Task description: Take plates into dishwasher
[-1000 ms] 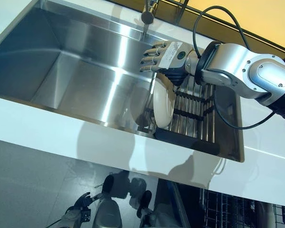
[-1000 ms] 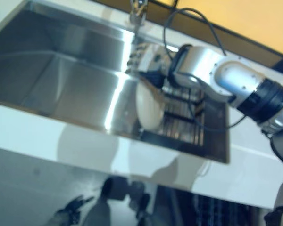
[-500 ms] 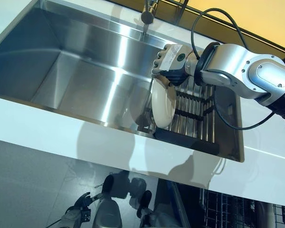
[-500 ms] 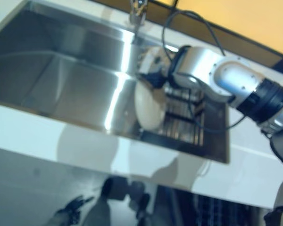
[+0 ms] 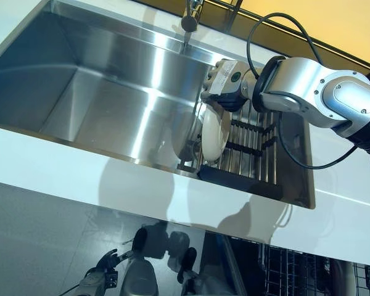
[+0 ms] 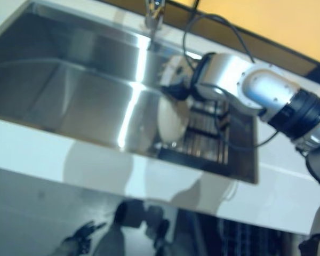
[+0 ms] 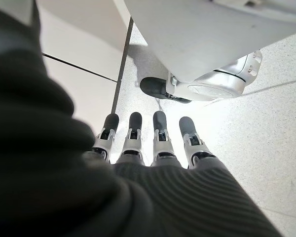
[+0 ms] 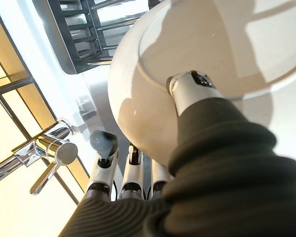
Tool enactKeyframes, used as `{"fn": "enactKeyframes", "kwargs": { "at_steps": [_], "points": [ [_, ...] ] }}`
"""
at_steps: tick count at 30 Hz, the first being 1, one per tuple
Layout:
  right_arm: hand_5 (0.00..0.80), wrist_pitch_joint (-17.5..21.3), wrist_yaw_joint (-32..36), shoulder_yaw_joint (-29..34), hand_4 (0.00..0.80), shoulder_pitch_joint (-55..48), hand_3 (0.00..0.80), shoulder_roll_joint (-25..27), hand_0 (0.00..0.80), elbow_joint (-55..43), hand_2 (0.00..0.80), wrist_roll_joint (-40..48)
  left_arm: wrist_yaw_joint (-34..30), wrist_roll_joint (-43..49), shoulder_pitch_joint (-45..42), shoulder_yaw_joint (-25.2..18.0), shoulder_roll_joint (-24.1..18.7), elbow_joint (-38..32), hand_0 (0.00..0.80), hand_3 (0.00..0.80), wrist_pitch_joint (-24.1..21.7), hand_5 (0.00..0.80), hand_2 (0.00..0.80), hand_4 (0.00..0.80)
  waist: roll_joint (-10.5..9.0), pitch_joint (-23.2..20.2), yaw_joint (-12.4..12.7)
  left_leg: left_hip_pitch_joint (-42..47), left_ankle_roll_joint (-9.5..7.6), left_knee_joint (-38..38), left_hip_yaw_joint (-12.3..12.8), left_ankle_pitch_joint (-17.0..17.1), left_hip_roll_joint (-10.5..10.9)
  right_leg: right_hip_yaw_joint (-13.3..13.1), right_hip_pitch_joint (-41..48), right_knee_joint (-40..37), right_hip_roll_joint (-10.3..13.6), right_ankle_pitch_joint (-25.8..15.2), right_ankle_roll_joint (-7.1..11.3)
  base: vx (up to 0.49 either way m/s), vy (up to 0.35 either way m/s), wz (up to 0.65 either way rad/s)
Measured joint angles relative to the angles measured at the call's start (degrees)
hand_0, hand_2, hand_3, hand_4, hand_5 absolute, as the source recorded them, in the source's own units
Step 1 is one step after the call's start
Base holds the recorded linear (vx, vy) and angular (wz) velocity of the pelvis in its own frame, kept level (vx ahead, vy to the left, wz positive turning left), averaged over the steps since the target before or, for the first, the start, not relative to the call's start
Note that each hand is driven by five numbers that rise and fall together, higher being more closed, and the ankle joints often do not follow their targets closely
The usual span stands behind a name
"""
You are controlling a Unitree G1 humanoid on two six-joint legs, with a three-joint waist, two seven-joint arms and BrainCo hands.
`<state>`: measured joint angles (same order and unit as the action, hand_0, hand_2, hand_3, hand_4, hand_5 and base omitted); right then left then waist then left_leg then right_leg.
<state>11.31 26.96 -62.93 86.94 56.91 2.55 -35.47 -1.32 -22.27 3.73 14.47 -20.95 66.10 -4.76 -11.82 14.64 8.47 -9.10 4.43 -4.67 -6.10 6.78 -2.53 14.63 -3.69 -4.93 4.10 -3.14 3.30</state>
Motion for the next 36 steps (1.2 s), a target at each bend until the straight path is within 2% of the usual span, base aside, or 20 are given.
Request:
{"fn": "enactKeyframes", "kwargs": {
  "at_steps": [8, 16, 22, 27, 31, 36],
  "points": [
    [0.8, 0.81, -0.32, -0.12, 0.8, 0.0, 0.8, 0.17, 0.8, 1.41, 0.8, -0.07, -0.17, 0.03, -0.22, -0.31, -0.01, 0.0, 0.0, 0.0, -0.05, 0.0, 0.0, 0.0, -0.08, -0.06, -1.14, 1.65, 0.07, -0.09, 1.22, -0.07, -0.23, -0.62, 1.35, -0.01, -0.03, -0.02, -0.05, 0.015, -0.012, -0.03],
    [0.8, 0.82, -4.31, -0.12, 0.8, 0.0, 0.8, 1.83, 0.8, 6.09, 0.8, -0.05, -0.25, 0.2, -0.35, -2.26, 0.22, -0.05, 0.0, 0.0, -0.04, 0.0, 0.0, 0.0, -0.34, -0.5, -2.73, 3.53, 0.15, -0.11, 2.91, -0.17, -0.54, -2.08, 2.45, -0.01, -0.09, -0.27, -0.28, 0.042, -0.005, -0.09],
    [0.8, 0.89, -6.48, -0.11, 0.8, -0.11, 0.8, 2.76, 0.8, 9.56, 0.8, 0.47, -0.25, 0.79, -1.73, -2.25, 0.71, -0.01, 0.0, 0.0, 0.07, 0.0, 0.0, 0.0, 0.18, -4.77, -3.27, 5.67, 0.01, -0.15, 4.7, -1.03, -0.57, -3.82, 3.65, -0.02, 0.02, -0.19, -0.2, 0.073, -0.002, -0.16],
    [0.8, 0.86, -7.45, 0.41, 0.8, -1.99, 0.8, 3.21, 0.8, 12.09, 0.8, 4.27, -0.3, 1.47, -3.57, -2.24, 2.08, 0.0, 0.0, 0.0, 0.46, 0.0, 0.0, 0.0, 1.28, -9.01, -4.8, 6.61, -0.07, -0.19, 6.06, -1.39, -0.73, -5.04, 3.83, -0.14, 0.01, -0.13, -0.1, 0.07, 0.005, -0.13],
    [0.8, 0.31, -7.42, 0.92, 0.8, -4.72, 0.8, 4.27, 0.8, 13.77, 0.8, 8.26, -0.31, 1.87, -4.47, -2.25, 2.92, 0.03, 0.0, 0.0, 0.65, 0.0, 0.0, 0.0, 2.35, -10.44, -5.87, 7.58, -0.13, -0.2, 6.83, -1.49, -1.13, -5.99, 4.43, -0.18, -0.07, -0.09, -0.02, 0.065, 0.004, -0.11],
    [0.8, -4.33, -7.41, 4.19, 0.8, -8.6, 0.8, 4.98, 0.8, 16.18, 0.8, 17.09, -0.33, 3.51, -6.32, -2.24, 3.91, 0.11, 0.0, 0.0, 1.25, 0.0, 0.0, 0.0, 3.39, -11.5, -6.33, 8.52, -0.15, -0.21, 7.99, -1.93, -1.4, -7.38, 4.56, -0.19, -0.24, -0.33, -0.12, 0.051, -0.005, -0.15]
  ]
}}
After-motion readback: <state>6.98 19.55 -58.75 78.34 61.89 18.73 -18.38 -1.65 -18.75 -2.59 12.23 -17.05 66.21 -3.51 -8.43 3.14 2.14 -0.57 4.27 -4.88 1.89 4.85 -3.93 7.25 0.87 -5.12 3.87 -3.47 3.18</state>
